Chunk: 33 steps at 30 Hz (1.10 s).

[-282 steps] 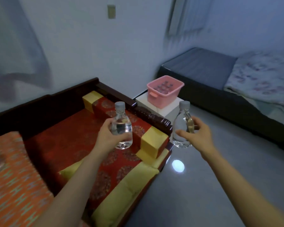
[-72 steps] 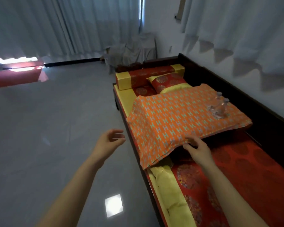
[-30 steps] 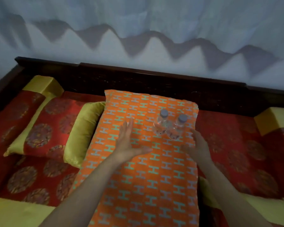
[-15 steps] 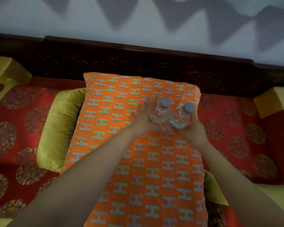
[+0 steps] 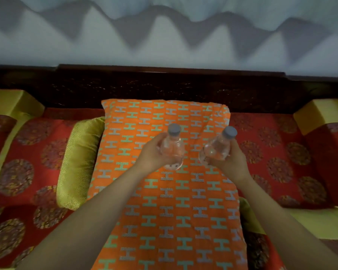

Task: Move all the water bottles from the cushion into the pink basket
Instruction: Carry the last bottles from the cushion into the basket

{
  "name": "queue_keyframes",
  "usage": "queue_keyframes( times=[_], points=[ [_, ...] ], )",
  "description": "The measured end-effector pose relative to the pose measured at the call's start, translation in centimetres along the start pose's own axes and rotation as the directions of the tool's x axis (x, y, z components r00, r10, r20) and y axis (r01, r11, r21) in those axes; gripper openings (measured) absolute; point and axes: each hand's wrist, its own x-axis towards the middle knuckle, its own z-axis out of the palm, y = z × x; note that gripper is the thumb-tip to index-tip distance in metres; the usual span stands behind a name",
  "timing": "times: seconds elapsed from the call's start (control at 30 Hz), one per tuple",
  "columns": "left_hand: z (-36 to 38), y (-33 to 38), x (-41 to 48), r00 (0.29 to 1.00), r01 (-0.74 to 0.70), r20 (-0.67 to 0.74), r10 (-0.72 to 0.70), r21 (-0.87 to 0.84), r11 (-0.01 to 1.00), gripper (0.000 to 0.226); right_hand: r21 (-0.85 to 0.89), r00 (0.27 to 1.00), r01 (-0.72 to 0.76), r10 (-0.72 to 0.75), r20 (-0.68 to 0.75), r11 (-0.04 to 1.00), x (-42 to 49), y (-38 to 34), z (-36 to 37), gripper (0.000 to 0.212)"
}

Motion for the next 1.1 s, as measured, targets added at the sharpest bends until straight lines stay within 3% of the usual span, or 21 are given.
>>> queue_keyframes(
  times=[0.2, 0.4, 0.53, 0.73, 0.87, 1.1],
  points=[
    [-2.8, 2.1, -6.9, 0.997, -0.055, -0.066, 0.041, -0.224, 0.973, 0.057, 0.075, 0.995, -0.019, 0.026, -0.095, 0.997, -5.9, -2.8, -5.0, 0.053],
    [-3.3, 8.1, -11.0, 0.982, -0.19, -0.048, 0.184, -0.207, 0.96, 0.06, 0.135, 0.96, -0.001, 0.039, -0.279, 0.991, -13.6, -6.9, -12.5, 0.048],
    [-1.8, 12.5, -12.3, 0.956, -0.292, -0.064, 0.286, -0.264, 0.919, 0.045, 0.131, 0.897, 0.007, 0.051, -0.44, 0.991, -19.0, -8.6, -16.6, 0.053],
    [5.1, 18.3, -15.3, 0.914, -0.324, 0.096, 0.394, -0.413, 0.851, 0.041, 0.153, 0.784, -0.016, 0.107, -0.611, 0.988, -27.8, -8.3, -23.2, 0.049],
    [10.9, 22.2, -17.4, 0.848, -0.353, 0.249, 0.468, -0.394, 0.849, 0.043, 0.17, 0.701, -0.037, 0.147, -0.698, 0.985, -33.3, -7.3, -27.2, 0.058],
    [22.8, 28.5, -21.8, 0.749, -0.359, 0.429, 0.505, -0.378, 0.854, 0.048, 0.231, 0.567, -0.07, 0.229, -0.792, 0.971, -43.5, -3.3, -35.5, 0.048]
  ],
)
